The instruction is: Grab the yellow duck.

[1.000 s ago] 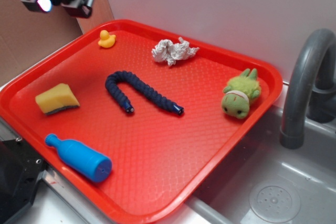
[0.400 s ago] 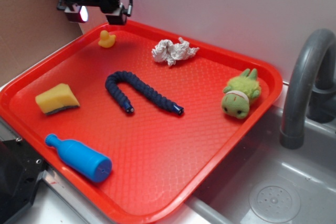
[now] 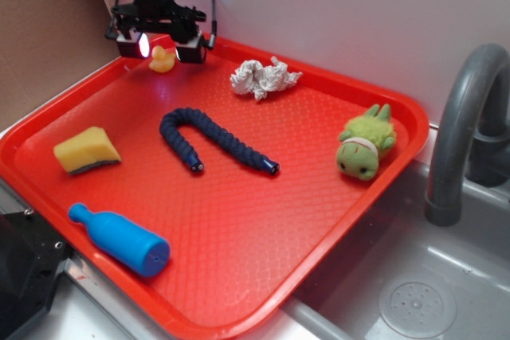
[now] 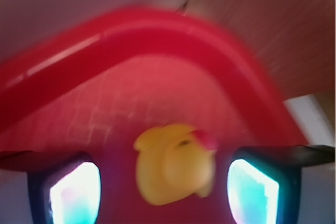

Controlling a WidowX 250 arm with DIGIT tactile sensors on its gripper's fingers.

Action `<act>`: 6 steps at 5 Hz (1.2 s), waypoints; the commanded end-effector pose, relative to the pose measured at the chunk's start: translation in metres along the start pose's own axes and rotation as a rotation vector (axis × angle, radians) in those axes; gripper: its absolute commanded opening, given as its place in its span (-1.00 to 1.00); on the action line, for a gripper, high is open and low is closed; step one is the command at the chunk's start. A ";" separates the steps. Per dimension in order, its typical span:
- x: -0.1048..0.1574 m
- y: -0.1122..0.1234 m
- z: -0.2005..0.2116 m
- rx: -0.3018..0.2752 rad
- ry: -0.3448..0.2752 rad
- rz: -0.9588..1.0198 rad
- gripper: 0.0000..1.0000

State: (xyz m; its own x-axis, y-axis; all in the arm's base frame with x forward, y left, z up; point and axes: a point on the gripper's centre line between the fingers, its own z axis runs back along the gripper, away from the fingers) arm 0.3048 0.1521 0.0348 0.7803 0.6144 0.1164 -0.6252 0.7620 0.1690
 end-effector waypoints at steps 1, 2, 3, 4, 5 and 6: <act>0.006 0.002 0.009 -0.059 -0.184 -0.011 -1.00; 0.002 0.007 0.016 -0.088 -0.237 -0.035 -1.00; -0.014 0.010 0.042 -0.050 -0.225 -0.122 -1.00; -0.054 0.001 0.073 0.006 -0.067 -0.268 -1.00; -0.096 -0.012 0.102 -0.001 0.020 -0.409 -1.00; -0.135 -0.028 0.143 -0.046 0.025 -0.557 -1.00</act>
State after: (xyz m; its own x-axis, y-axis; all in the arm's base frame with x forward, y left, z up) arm 0.2185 0.0047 0.1361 0.9905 0.1301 -0.0434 -0.1216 0.9795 0.1606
